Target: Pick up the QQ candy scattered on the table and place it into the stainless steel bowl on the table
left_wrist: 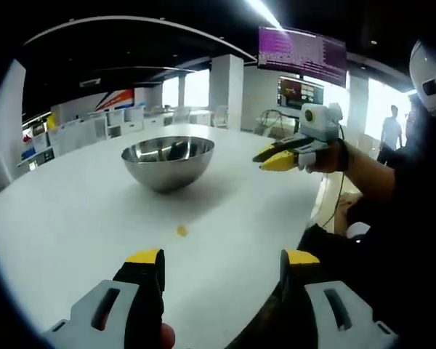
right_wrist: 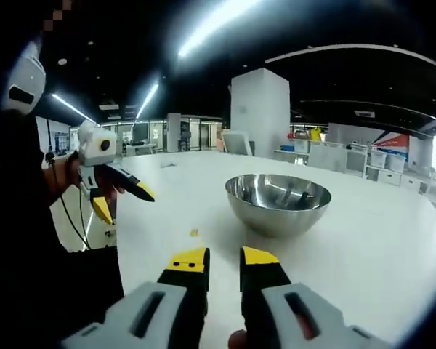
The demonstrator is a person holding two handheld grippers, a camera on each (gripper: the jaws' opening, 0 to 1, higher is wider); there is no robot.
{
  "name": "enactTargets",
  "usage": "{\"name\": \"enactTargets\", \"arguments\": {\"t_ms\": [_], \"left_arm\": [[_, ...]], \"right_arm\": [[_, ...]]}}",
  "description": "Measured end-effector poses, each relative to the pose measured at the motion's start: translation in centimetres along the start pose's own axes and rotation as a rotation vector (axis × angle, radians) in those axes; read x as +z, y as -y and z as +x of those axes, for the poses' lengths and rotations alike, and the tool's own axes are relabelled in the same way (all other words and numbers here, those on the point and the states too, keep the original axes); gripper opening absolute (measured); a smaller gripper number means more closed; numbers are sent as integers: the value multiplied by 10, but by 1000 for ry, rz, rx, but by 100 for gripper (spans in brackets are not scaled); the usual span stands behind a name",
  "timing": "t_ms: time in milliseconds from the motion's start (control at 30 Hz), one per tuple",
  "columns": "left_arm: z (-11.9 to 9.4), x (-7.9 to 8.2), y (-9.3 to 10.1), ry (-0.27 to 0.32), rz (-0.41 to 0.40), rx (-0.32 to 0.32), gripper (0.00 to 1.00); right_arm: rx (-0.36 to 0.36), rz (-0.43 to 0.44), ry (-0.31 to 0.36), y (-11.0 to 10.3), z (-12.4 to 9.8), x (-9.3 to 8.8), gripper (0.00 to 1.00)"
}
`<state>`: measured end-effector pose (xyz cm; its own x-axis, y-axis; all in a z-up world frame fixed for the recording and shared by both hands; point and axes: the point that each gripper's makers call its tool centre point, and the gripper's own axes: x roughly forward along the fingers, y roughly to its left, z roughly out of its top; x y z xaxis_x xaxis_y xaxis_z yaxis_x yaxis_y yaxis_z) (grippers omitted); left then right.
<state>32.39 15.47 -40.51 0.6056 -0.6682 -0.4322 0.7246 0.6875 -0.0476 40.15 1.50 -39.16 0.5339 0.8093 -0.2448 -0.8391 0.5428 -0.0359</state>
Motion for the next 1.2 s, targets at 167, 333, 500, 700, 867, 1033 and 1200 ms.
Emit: {"name": "enactTargets", "arguments": {"t_ms": [167,333,500,700,867,1033,1200], "left_arm": [[0,-1,1,1,-1,-1,65],[-2,-3,-1,-1,-5,4,65],[-4,-2,-1,3,-4,6,65],[-5,-4,0,0,-2,4,65],[-7,-5,-2,2,-5,9,65],[-7,-8,-3,0,-10,14,65],[-8,-10,-4,-1,-16,16,65]], "right_arm": [[69,-18,-33,-16,40,-1,17],[139,-28,-75,-34,76,-9,17],[183,-40,-109,-51,103,-20,17],[202,-60,-153,-60,124,-33,17],[202,-52,-155,-60,133,-37,16],[210,-42,-152,-61,137,-38,15],[213,-39,-148,-62,137,-38,15]]}}
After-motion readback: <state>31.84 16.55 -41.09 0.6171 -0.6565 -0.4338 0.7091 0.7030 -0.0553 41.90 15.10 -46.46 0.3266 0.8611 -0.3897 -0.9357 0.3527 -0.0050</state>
